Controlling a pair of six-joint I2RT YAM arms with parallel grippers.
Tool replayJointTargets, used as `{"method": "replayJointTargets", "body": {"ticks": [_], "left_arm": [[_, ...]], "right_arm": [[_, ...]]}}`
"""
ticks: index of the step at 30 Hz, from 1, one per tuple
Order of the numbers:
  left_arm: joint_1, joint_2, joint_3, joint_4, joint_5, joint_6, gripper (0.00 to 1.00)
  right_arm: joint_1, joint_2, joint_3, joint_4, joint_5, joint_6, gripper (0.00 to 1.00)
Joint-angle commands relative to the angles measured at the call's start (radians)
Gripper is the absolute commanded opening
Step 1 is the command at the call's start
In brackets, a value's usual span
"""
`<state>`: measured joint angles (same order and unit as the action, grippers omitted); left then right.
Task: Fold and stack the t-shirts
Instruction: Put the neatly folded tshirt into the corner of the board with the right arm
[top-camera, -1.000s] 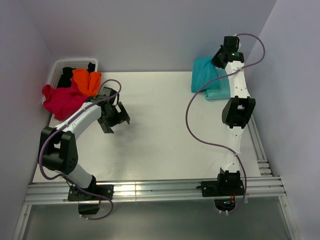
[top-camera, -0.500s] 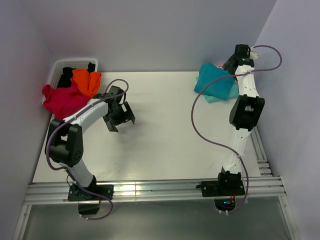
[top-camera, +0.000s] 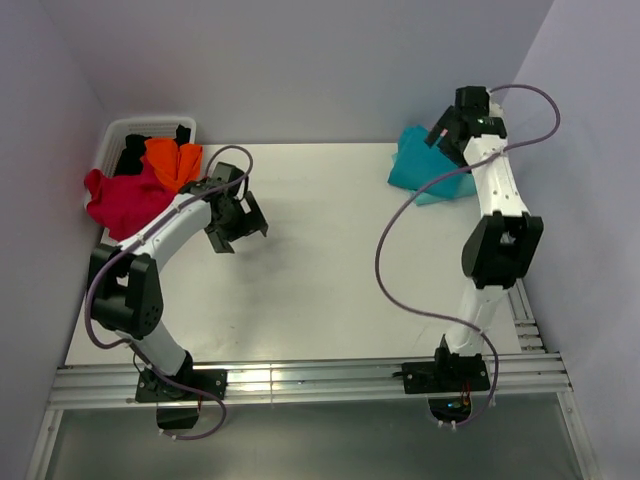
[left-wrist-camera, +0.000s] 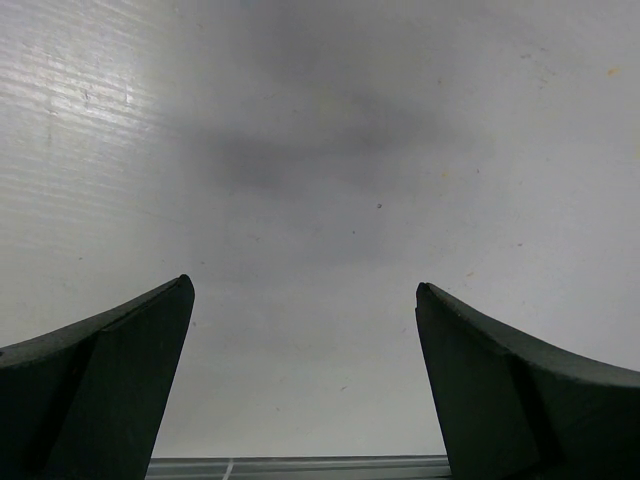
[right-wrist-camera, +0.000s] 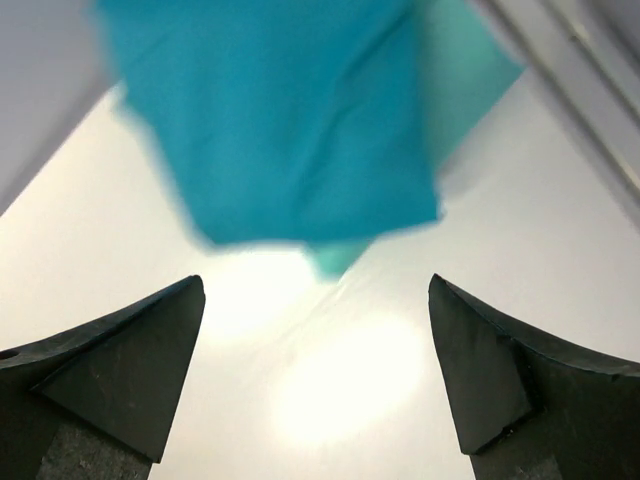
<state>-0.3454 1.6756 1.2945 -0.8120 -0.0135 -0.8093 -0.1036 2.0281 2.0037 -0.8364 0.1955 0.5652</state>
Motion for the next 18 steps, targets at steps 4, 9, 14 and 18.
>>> {"method": "replayJointTargets", "body": {"ticks": [4,9,14,18], "left_arm": [[0.003,-0.119,0.029,0.022,-0.058,0.055,0.99],[0.006,-0.169,0.075,0.027,-0.109,0.125,0.99],[0.011,-0.188,0.114,0.023,-0.100,0.156,1.00],[0.009,-0.209,0.124,0.034,-0.085,0.153,1.00]], "right_arm": [[0.232,-0.360,-0.154,0.005,-0.020,-0.068,1.00],[0.338,-0.520,-0.285,0.017,-0.008,-0.091,1.00],[0.369,-0.667,-0.411,0.082,-0.037,-0.100,1.00],[0.370,-0.735,-0.427,0.053,0.004,-0.117,1.00]]}}
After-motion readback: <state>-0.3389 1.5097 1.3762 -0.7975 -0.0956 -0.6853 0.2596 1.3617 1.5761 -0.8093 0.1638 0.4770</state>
